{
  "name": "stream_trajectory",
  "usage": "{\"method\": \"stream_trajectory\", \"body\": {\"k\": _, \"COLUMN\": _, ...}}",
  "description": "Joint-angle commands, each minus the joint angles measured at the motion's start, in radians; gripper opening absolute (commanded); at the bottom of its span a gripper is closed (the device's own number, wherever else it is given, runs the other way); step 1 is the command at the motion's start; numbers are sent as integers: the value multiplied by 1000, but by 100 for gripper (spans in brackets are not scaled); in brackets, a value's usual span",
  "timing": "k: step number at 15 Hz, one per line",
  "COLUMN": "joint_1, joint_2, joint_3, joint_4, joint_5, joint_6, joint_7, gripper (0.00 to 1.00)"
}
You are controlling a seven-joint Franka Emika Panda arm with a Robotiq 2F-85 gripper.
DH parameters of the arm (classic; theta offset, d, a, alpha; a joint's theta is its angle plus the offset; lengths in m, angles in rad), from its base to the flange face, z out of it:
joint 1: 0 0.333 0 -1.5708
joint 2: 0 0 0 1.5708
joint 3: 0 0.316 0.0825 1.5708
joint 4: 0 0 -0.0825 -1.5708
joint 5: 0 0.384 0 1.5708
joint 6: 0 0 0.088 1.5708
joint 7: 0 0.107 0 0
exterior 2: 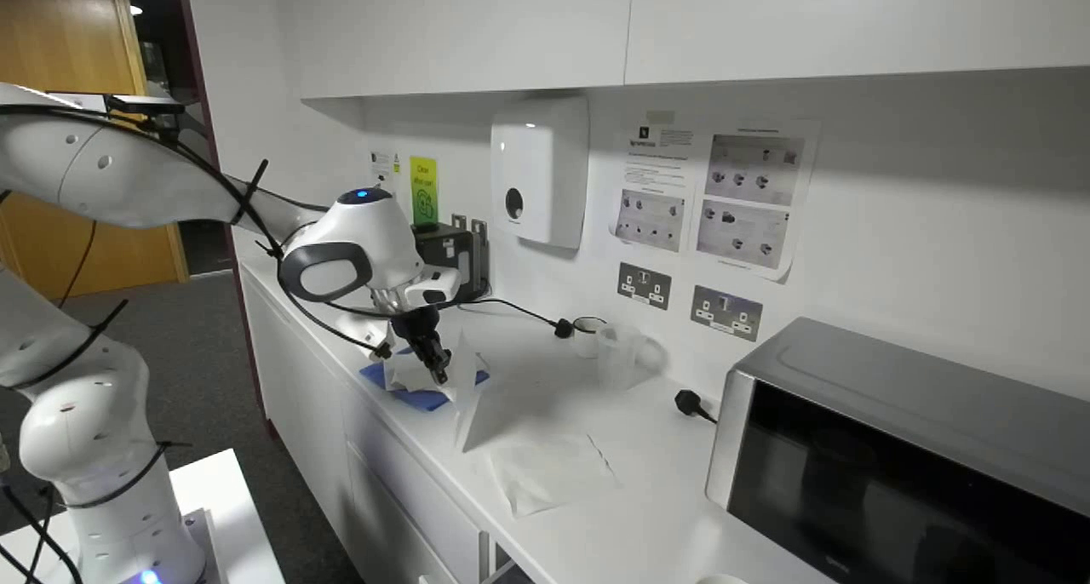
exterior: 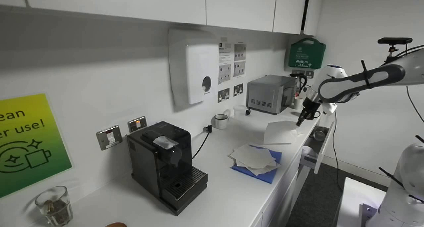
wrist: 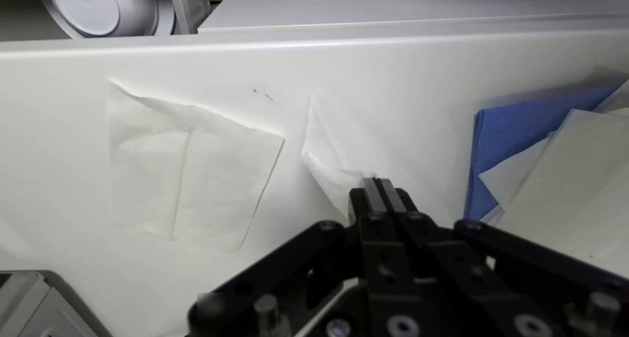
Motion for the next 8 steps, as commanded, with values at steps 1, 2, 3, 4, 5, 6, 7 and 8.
{"method": "stream_trajectory", "body": {"k": 1, "joint_1": -25, "joint_2": 32, "joint_3": -30, "joint_4": 53, "joint_5": 43, "joint_6": -47, "joint_7": -10, "gripper": 0}}
{"method": "stream_trajectory", "body": {"k": 2, "joint_1": -29, "joint_2": 37, "joint_3": -43, "joint_4": 58, "joint_5": 54, "joint_6": -51, "joint_7": -16, "gripper": 0}}
{"method": "stream_trajectory", "body": {"k": 3, "joint_1": -33, "joint_2": 40, "joint_3": -53, "joint_4": 63, "joint_5": 63, "joint_6": -54, "joint_7": -15, "gripper": 0}}
{"method": "stream_trajectory", "body": {"k": 4, "joint_1": -37, "joint_2": 40, "joint_3": -64, "joint_4": 67, "joint_5": 72, "joint_6": -59, "joint_7": -18, "gripper": 0}}
{"method": "stream_trajectory", "body": {"k": 5, "joint_1": -43, "joint_2": 38, "joint_3": -73, "joint_4": 71, "joint_5": 80, "joint_6": -65, "joint_7": -21, "gripper": 0}}
{"method": "stream_trajectory", "body": {"k": 6, "joint_1": -46, "joint_2": 37, "joint_3": -81, "joint_4": 76, "joint_5": 88, "joint_6": -72, "joint_7": -23, "gripper": 0}}
{"method": "stream_trajectory", "body": {"k": 7, "joint_1": -50, "joint_2": 37, "joint_3": -87, "joint_4": 83, "joint_5": 92, "joint_6": -82, "joint_7": -22, "gripper": 0}}
{"method": "stream_trajectory", "body": {"k": 8, "joint_1": -55, "joint_2": 41, "joint_3": -91, "joint_4": 94, "joint_5": 94, "joint_6": -95, "joint_7": -18, "gripper": 0}}
